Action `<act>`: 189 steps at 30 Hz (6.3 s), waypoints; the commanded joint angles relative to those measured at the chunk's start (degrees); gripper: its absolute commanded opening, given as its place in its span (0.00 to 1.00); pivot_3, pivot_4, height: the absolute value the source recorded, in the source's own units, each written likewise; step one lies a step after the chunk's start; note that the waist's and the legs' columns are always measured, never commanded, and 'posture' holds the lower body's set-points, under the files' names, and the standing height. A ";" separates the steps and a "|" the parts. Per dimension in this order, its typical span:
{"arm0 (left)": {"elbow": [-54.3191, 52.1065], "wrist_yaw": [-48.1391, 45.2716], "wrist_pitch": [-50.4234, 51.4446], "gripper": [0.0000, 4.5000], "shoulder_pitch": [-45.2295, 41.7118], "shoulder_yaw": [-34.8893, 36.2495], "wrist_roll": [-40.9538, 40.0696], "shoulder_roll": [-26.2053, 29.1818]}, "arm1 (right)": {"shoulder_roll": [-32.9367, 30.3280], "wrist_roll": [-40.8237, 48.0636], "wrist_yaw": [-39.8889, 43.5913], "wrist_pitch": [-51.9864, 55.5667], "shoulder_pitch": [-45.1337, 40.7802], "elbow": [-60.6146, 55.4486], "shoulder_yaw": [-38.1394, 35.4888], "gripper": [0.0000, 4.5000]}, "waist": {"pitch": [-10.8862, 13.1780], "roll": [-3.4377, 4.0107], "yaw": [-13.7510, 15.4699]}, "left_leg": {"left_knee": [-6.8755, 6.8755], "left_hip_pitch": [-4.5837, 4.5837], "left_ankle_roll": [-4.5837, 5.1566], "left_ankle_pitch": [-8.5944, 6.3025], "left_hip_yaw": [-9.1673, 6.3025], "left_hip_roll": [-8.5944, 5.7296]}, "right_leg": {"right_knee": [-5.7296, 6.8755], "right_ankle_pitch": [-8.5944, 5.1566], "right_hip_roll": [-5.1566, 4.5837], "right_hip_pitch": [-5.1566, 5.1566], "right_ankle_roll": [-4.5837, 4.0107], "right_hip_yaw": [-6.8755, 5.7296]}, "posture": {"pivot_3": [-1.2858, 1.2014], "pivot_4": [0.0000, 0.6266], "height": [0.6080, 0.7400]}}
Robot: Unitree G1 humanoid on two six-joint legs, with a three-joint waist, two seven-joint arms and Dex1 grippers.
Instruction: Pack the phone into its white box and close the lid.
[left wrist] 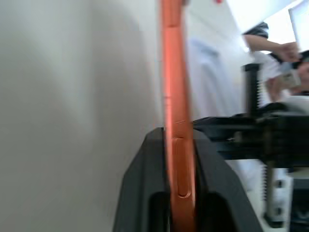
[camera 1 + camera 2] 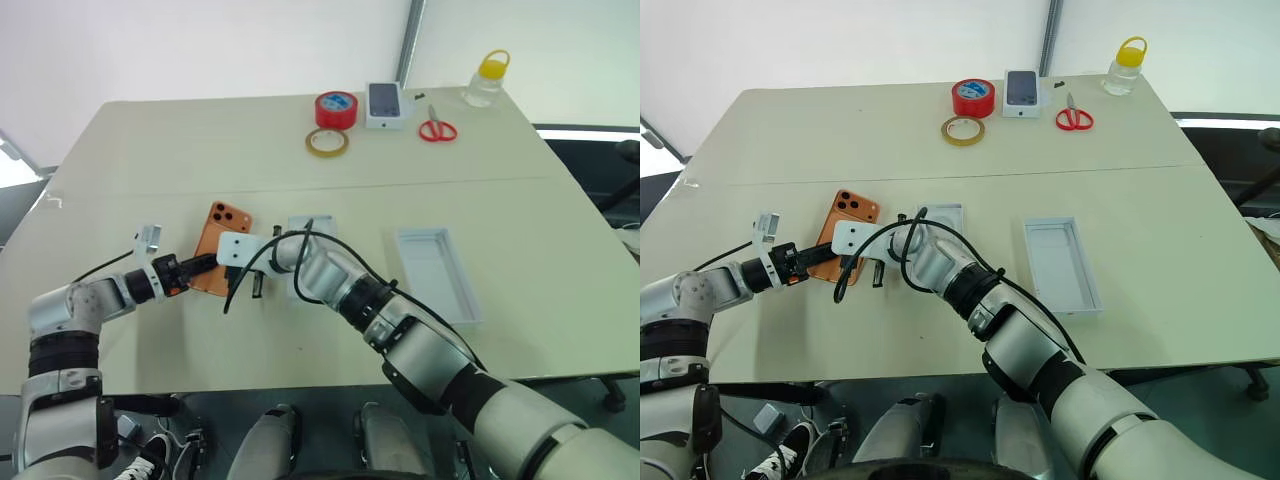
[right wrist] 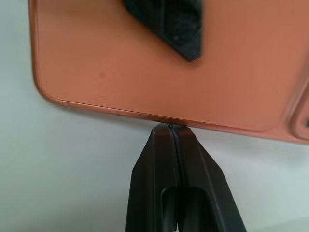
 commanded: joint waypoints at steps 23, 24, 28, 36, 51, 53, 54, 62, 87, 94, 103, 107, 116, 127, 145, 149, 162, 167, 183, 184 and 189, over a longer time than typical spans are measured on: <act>-2.30 11.35 8.00 0.03 4.10 15.12 -10.12 -6.29 | -2.67 10.95 3.43 -5.05 3.18 -14.45 -11.22 0.00 | -0.01 -0.03 -0.32 | -0.05 -0.04 -0.01 0.01 -0.01 0.01 | 0.00 0.00 -0.01 -0.06 0.00 0.01 | 0.52 0.24 1.00; -4.02 12.75 7.96 0.03 4.70 17.45 -12.03 -7.74 | -3.53 12.95 5.38 -5.42 4.30 -17.40 -12.25 0.00 | 0.00 -0.03 -0.35 | -0.05 -0.09 -0.01 0.01 -0.02 0.01 | -0.03 0.00 -0.01 -0.09 0.00 0.00 | 0.52 0.24 1.00; -10.91 19.92 10.32 0.00 7.93 23.58 -18.18 -13.63 | -7.25 17.58 11.96 1.84 7.12 -23.73 -13.32 0.12 | 0.02 -0.08 -0.32 | -0.03 -0.15 -0.01 0.01 -0.02 0.03 | -0.09 0.00 -0.01 -0.08 0.01 -0.02 | 0.52 0.24 1.00; -23.03 31.71 13.61 0.00 13.18 27.74 -29.56 -22.02 | -20.40 20.21 21.43 1.99 16.31 -41.71 -10.16 0.86 | 0.05 -0.16 0.24 | -0.03 -0.25 0.01 -0.01 0.02 0.04 | -0.23 0.00 -0.04 -0.03 0.01 -0.01 | 0.52 0.24 1.00; -27.47 40.00 10.97 0.00 14.38 23.93 -37.76 -20.77 | -31.30 16.20 21.64 -9.63 25.63 -43.30 -7.07 0.56 | 0.23 -0.47 0.46 | 0.04 -0.25 0.00 0.00 0.03 0.10 | -0.26 0.01 0.01 0.17 -0.01 -0.04 | 0.52 0.24 1.00; -27.14 39.97 10.92 0.00 14.56 23.73 -38.41 -20.20 | -31.20 17.23 21.36 -8.92 26.05 -43.64 -8.06 0.34 | 0.24 -0.48 0.42 | 0.05 -0.25 -0.01 0.00 0.04 0.10 | -0.26 0.01 0.01 0.17 -0.02 -0.04 | 0.52 0.24 1.00; -26.92 39.95 10.84 0.00 14.74 23.53 -38.67 -19.90 | -31.29 17.24 21.16 -9.22 26.28 -43.60 -8.17 0.34 | 0.24 -0.48 0.38 | 0.04 -0.25 -0.01 0.00 0.04 0.10 | -0.26 0.01 0.01 0.17 -0.02 -0.04 | 0.52 0.24 1.00; -26.94 40.05 10.16 0.00 15.48 20.89 -39.67 -19.05 | -31.73 14.99 19.76 -12.36 27.58 -42.24 -6.89 0.34 | 0.24 -0.49 0.63 | 0.04 -0.25 -0.01 0.00 0.03 0.10 | -0.31 0.01 0.00 0.20 -0.02 -0.05 | 0.52 0.24 1.00; -27.70 47.47 2.78 0.00 5.92 13.97 -41.39 -22.72 | -21.39 8.74 11.37 -5.85 22.29 -36.12 -3.49 0.02 | 0.28 -0.61 0.72 | 0.08 -0.24 -0.19 0.11 0.04 0.08 | -0.37 0.02 0.00 0.25 -0.02 -0.05 | 0.52 0.24 1.00; -25.03 43.11 1.91 0.00 5.07 6.03 -35.25 -23.50 | -25.88 14.19 16.92 -2.59 23.13 -42.56 -7.87 0.52 | 0.29 -0.62 0.75 | 0.09 -0.23 -0.18 0.10 0.04 0.07 | -0.36 0.02 0.02 0.28 -0.02 -0.06 | 0.52 0.24 1.00; -15.15 35.54 0.58 0.00 -1.47 1.38 -27.38 -21.87 | -34.68 15.44 15.18 -5.46 24.49 -37.59 -14.73 0.52 | 0.32 -0.67 1.71 | 0.07 -0.23 -0.11 0.06 0.05 0.07 | -0.39 0.02 0.02 0.29 -0.02 -0.08 | 0.52 0.24 1.00; -14.53 33.68 1.75 0.38 -1.61 1.38 -26.56 -22.02 | -34.70 15.82 13.23 -4.91 24.96 -37.86 -15.39 0.53 | 0.34 -0.70 1.59 | 0.06 -0.24 -0.16 0.09 0.07 0.07 | -0.40 0.02 0.00 0.26 -0.01 -0.06 | 0.52 0.24 1.00; -16.65 32.81 3.99 0.92 -2.42 0.85 -24.13 -18.57 | -34.01 15.45 10.80 -5.84 24.28 -35.77 -14.97 0.53 | 0.34 -0.71 1.58 | 0.08 -0.23 -0.16 0.09 0.06 0.09 | -0.39 0.02 0.02 0.28 -0.01 -0.07 | 0.52 0.24 1.00; -25.72 32.80 2.56 0.92 1.07 1.06 -19.23 -10.58 | -31.79 15.95 9.64 -7.64 21.89 -32.30 -15.17 0.53 | 0.35 -0.70 1.53 | 0.06 -0.23 -0.16 0.09 0.06 0.09 | -0.39 0.02 0.01 0.27 -0.02 -0.06 | 0.52 0.24 1.00; -7.71 29.99 -24.91 0.01 -6.57 -23.17 19.76 -14.24 | -27.89 8.03 1.48 -15.91 16.40 -19.07 -12.70 0.00 | 0.35 -0.70 1.92 | 0.06 -0.24 -0.16 0.10 0.07 0.03 | -0.39 0.02 -0.02 0.29 -0.01 -0.08 | 0.52 0.24 1.00; -11.40 25.29 -22.26 0.01 -5.08 -26.01 19.72 -15.80 | -28.00 8.91 2.41 -15.17 17.36 -21.13 -13.48 0.00 | 0.33 -0.67 1.86 | 0.06 -0.23 -0.16 0.10 0.07 0.02 | -0.39 0.02 -0.02 0.29 -0.01 -0.08 | 0.52 0.24 1.00; -23.26 20.59 -14.28 0.01 -3.76 -31.31 18.35 -26.81 | -40.21 12.83 11.19 -6.06 30.36 -43.66 -19.26 0.00 | 0.34 -0.68 2.76 | 0.20 -0.25 0.00 0.00 0.04 -0.05 | -0.45 -0.03 -0.07 0.45 0.08 -0.13 | 0.52 0.24 1.00; -23.53 19.53 -14.68 0.01 -4.04 -34.34 19.19 -30.51 | -43.55 12.64 12.17 -3.67 34.83 -48.31 -21.10 0.00 | 0.35 -0.70 3.18 | 0.25 -0.24 0.01 -0.01 0.05 -0.04 | -0.47 -0.03 -0.07 0.49 0.09 -0.13 | 0.52 0.24 1.00; -21.66 17.33 -15.46 0.01 -4.83 -30.76 20.91 -28.43 | -47.53 13.19 15.76 -3.62 38.46 -50.52 -22.51 0.00 | 0.36 -0.72 3.22 | 0.41 -0.22 0.08 -0.05 0.05 -0.02 | -0.51 -0.09 -0.07 0.61 0.17 -0.16 | 0.52 0.24 1.00; -21.72 17.17 -15.64 0.01 -4.77 -30.68 20.96 -28.36 | -47.66 12.85 15.69 -4.08 38.34 -50.24 -22.32 0.00 | 0.36 -0.72 3.16 | 0.41 -0.22 0.08 -0.05 0.05 -0.02 | -0.50 -0.09 -0.07 0.61 0.17 -0.16 | 0.52 0.24 1.00; -21.90 17.91 -15.92 0.01 -4.55 -29.11 20.73 -28.58 | -47.70 12.47 15.53 -4.30 36.96 -48.56 -22.36 0.00 | 0.36 -0.72 3.03 | 0.41 -0.22 0.08 -0.05 0.05 -0.01 | -0.49 -0.09 -0.06 0.60 0.17 -0.16 | 0.52 0.24 1.00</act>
